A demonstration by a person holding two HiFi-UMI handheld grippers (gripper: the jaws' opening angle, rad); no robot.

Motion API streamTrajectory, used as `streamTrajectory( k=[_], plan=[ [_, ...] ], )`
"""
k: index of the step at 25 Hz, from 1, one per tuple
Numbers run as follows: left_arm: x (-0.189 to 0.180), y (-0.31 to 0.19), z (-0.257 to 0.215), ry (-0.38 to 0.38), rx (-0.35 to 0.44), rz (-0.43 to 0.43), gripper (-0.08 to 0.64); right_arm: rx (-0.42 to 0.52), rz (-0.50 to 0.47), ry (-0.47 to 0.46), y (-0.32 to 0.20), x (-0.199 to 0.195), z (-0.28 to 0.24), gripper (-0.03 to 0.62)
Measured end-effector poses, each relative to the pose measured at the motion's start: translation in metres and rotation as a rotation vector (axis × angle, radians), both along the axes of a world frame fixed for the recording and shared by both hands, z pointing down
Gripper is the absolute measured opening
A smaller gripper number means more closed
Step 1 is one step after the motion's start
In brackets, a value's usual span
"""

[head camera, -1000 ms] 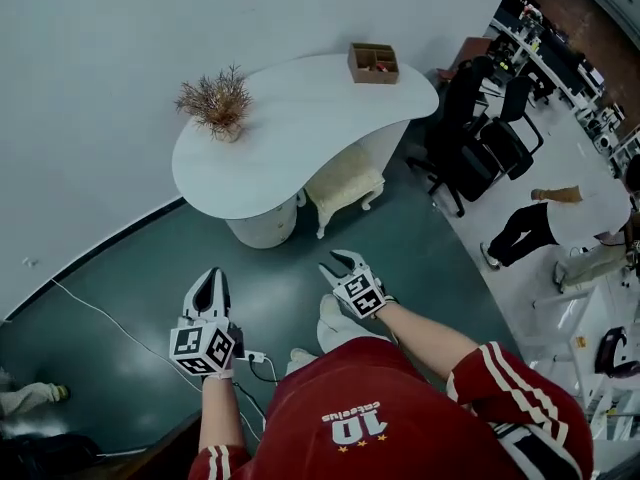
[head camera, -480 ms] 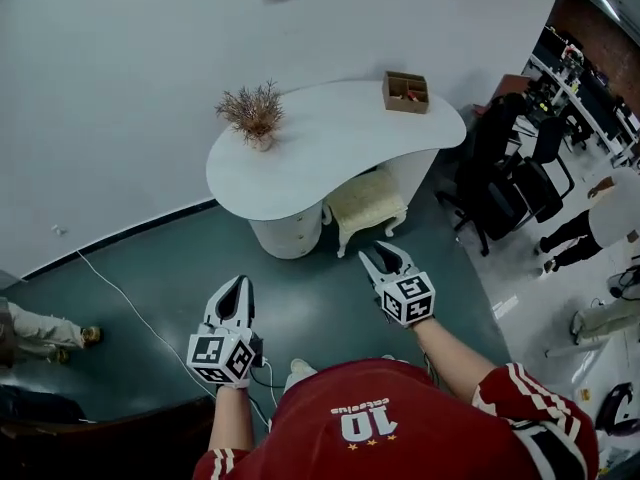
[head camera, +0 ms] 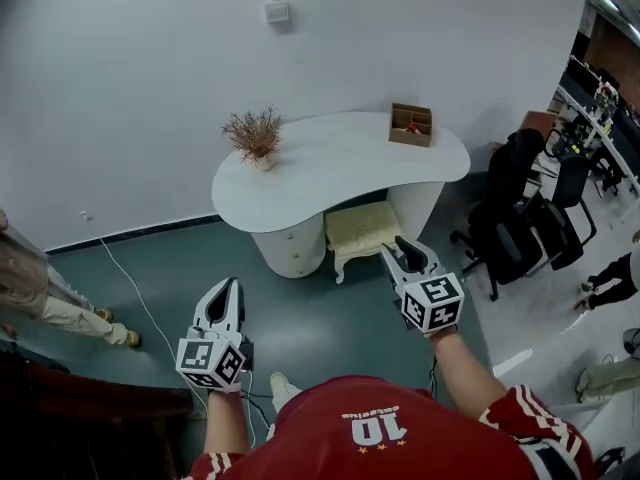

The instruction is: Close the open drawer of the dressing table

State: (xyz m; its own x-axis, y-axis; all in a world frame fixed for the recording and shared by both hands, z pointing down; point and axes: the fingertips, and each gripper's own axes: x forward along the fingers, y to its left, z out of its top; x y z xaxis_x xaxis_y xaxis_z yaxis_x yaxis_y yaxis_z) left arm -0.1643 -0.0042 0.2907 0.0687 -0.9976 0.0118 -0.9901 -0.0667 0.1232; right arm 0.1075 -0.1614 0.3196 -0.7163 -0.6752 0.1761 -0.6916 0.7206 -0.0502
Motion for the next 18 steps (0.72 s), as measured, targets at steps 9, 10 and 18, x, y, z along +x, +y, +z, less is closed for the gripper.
streamTrajectory(
  k=[9,10,18],
  plan=[
    [0.112,-0.001,-0.064,-0.041,0.115,0.013,0.000,0.124,-0.053,-0.059,0.009,0.065,-0.082,0.054],
    [0.121,-0.002,-0.067,-0.044,0.121,0.018,0.000,0.125,-0.060,-0.069,0.012,0.067,-0.085,0.038],
    [0.164,-0.006,-0.077,-0.081,0.141,0.035,-0.001,0.141,-0.116,-0.086,0.031,0.082,-0.090,0.005]
  ],
)
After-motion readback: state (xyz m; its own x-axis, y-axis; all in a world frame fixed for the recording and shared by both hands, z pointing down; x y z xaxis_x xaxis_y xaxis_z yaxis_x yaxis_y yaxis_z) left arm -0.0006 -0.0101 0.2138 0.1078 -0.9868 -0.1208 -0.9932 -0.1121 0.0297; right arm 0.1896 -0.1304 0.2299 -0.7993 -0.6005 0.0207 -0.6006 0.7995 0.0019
